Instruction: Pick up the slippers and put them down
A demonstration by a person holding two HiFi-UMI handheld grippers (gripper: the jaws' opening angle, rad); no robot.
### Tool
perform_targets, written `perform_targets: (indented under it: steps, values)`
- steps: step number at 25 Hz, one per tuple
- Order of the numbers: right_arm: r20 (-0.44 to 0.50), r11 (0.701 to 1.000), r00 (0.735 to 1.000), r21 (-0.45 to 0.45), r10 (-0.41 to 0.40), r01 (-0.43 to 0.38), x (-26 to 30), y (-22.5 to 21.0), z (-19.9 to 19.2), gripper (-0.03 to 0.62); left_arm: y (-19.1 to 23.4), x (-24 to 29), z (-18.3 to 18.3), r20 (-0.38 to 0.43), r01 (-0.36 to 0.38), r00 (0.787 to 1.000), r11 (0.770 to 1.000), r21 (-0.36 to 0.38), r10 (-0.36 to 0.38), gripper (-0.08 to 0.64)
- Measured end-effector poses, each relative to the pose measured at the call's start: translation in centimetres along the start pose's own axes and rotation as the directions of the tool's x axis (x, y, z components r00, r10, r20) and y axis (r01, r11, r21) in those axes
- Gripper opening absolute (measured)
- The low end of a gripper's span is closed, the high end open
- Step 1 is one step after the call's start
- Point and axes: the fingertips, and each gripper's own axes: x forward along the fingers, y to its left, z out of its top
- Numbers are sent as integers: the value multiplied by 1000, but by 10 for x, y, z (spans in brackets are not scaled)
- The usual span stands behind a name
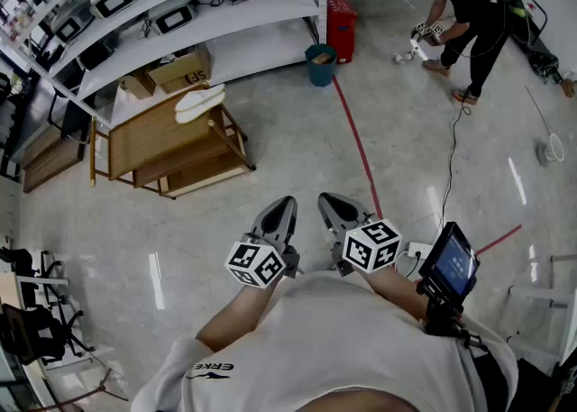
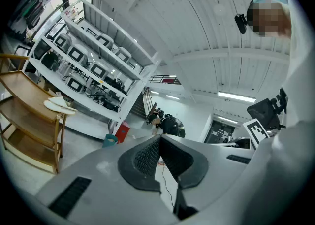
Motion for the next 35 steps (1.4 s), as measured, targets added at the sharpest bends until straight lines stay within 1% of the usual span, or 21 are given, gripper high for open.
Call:
perform_targets:
  steps: [10, 15, 18, 26, 32, 35]
  values:
    - [-2, 1000, 1000, -6, -4, 4, 1, 1, 0, 5, -1, 1, 1, -2, 6, 1000, 1000, -1, -6, 3]
    - [13, 999, 1000, 33, -2, 2, 1, 1, 5, 5, 0, 0, 6, 1, 7, 1000, 1000, -4, -7, 3]
    - [18, 999, 1000, 39, -6, 5, 1, 4, 5, 5, 1, -4, 8, 5, 6, 1000, 1000, -7, -6, 3]
    - [17, 999, 1000, 43, -16, 15, 10, 27, -2, 5, 12, -25, 16, 6, 9, 1000, 1000, -19, -9, 3]
    - [15, 997, 1000, 70, -17, 16, 25, 45, -9, 5, 30, -42, 22, 7, 6, 1000, 1000, -24, -6, 3]
    - [17, 998, 1000, 63, -21, 20, 31, 55, -14, 5, 39, -52, 24, 9, 7, 1000, 1000, -26, -7, 3]
